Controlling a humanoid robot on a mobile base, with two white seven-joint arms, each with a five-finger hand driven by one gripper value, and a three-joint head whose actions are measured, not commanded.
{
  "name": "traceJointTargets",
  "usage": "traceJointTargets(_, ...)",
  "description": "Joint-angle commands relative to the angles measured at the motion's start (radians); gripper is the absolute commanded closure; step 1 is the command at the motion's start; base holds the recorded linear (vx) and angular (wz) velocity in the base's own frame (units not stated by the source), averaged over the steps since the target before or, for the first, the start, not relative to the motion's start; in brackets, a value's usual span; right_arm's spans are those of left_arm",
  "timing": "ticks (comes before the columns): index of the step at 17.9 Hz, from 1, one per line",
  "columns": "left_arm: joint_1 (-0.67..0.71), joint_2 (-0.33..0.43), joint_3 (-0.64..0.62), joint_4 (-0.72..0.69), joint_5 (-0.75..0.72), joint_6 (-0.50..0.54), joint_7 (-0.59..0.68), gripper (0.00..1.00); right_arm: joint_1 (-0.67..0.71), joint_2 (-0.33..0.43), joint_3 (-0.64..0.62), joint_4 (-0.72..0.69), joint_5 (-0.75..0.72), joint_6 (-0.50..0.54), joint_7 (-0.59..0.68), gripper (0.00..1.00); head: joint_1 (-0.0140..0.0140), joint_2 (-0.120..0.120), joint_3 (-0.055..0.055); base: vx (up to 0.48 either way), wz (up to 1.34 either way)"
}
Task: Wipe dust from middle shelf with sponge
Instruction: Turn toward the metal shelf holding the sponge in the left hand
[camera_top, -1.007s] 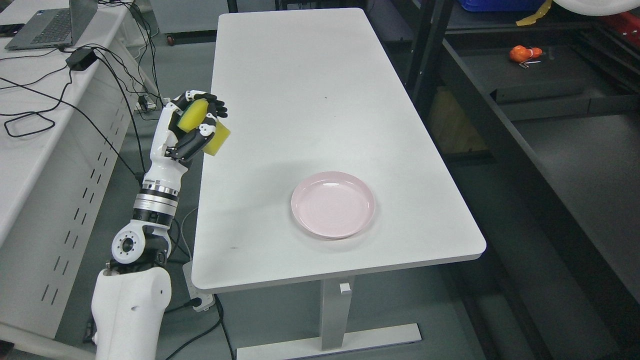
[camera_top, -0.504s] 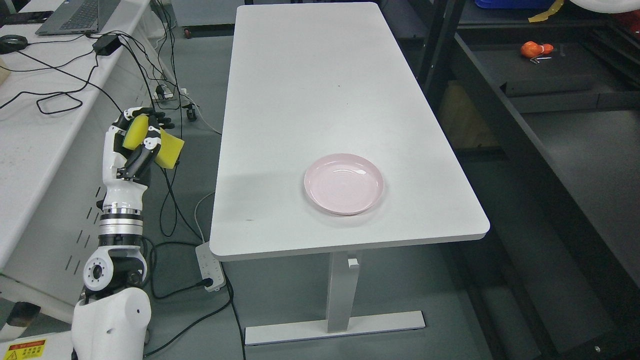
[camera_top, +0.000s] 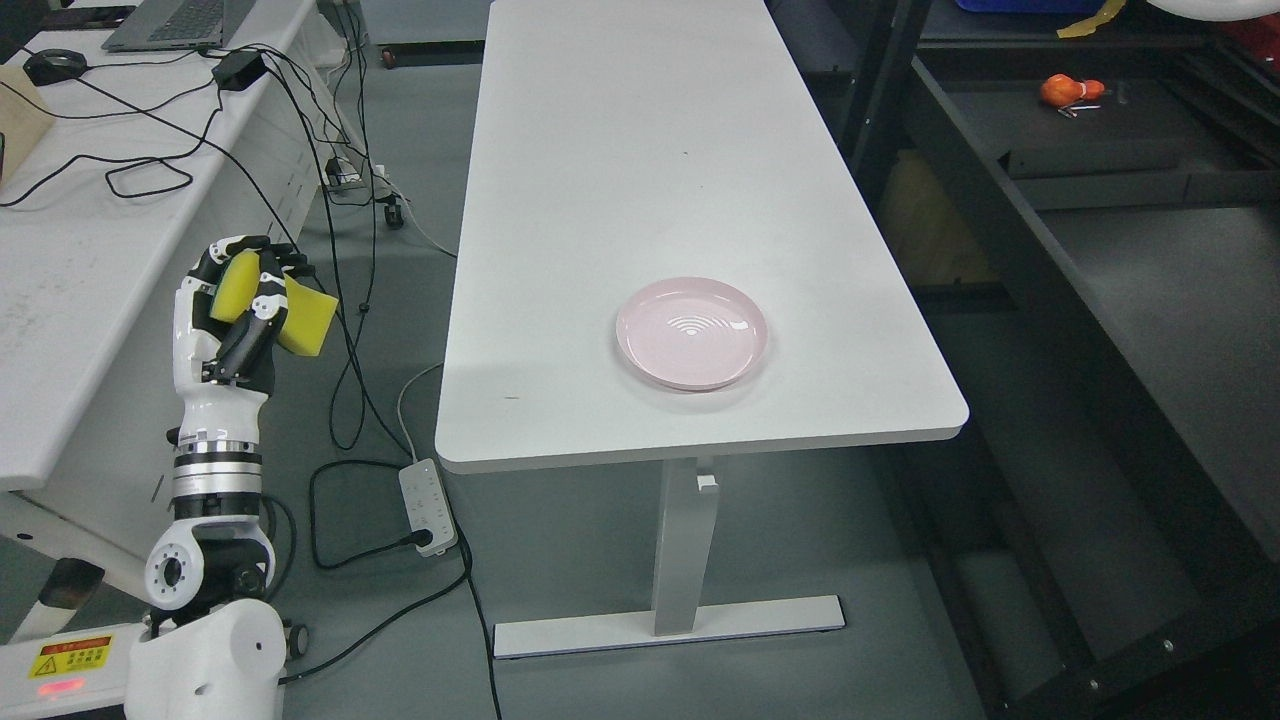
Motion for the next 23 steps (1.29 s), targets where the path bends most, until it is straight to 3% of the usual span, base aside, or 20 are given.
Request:
traceJointTargets(1,0.028,0.017,-0.001,-0.026,0.004,0.011,-0.001,1.0,0.0,-0.017,0.0,-0.017,0.0,-0.001,0.0,0.0,0.0,0.0,0.0,-0.081,-0.3)
traceJointTargets(23,0.049,0.017,-0.071,-0.077,0.007,0.066,0.005,1.0,0.0,-0.017,0.0,-0.017,0.0,-0.001,0.0,0.0,0.0,0.0,0.0,-0.161,-0.53)
